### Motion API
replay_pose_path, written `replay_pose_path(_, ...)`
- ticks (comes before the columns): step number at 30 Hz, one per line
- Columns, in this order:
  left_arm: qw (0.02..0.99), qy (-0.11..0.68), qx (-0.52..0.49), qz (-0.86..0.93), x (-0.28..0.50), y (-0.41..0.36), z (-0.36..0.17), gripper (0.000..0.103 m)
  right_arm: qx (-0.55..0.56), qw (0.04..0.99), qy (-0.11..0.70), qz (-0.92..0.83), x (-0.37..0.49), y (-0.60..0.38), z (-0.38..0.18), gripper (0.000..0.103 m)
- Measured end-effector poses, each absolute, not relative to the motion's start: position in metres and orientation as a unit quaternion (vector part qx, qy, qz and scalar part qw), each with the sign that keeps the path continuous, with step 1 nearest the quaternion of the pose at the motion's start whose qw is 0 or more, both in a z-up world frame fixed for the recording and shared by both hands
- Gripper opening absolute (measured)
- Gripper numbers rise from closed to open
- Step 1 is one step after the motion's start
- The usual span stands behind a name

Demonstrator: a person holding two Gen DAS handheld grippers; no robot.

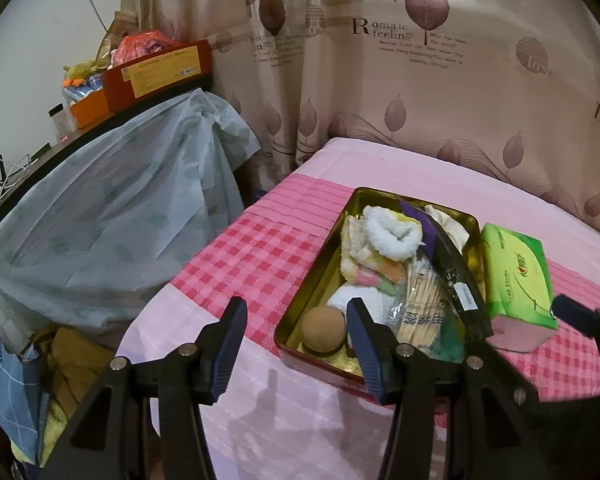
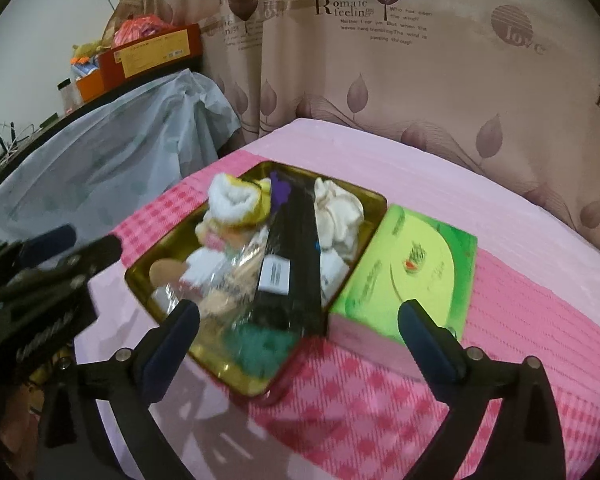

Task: Organize soft objects

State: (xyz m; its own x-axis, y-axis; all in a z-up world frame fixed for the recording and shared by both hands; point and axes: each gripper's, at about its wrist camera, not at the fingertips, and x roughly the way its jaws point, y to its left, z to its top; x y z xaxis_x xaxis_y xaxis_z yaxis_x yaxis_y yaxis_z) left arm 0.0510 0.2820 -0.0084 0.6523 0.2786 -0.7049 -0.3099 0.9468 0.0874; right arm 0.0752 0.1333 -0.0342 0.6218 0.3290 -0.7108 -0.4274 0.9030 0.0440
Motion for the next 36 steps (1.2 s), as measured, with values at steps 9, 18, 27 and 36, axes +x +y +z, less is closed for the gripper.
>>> replay_pose_path(9,0.910,0.384,-0.015,0.155,0.051,0.276,-0.009,0.053,-0.060,0.902,0.380,0.198,0.050,0.124,-0.037,0.102)
replay_pose_path(18,0.909,0.386,-0.014,0.155,0.052,0.274,-0.010,0.053,-0.056,0.905,0.375,0.192,0.042,0.119,-0.039,0.102)
replay_pose_path(27,0.909,0.386,-0.014,0.154,0.053,0.273,-0.011,0.053,-0.062,0.904,0.376,0.194,0.038,0.121,-0.038,0.102)
replay_pose_path(36,0.909,0.387,-0.014,0.154,0.053,0.273,-0.011,0.053,-0.061,0.903,0.377,0.196,0.038,0.123,-0.039,0.102)
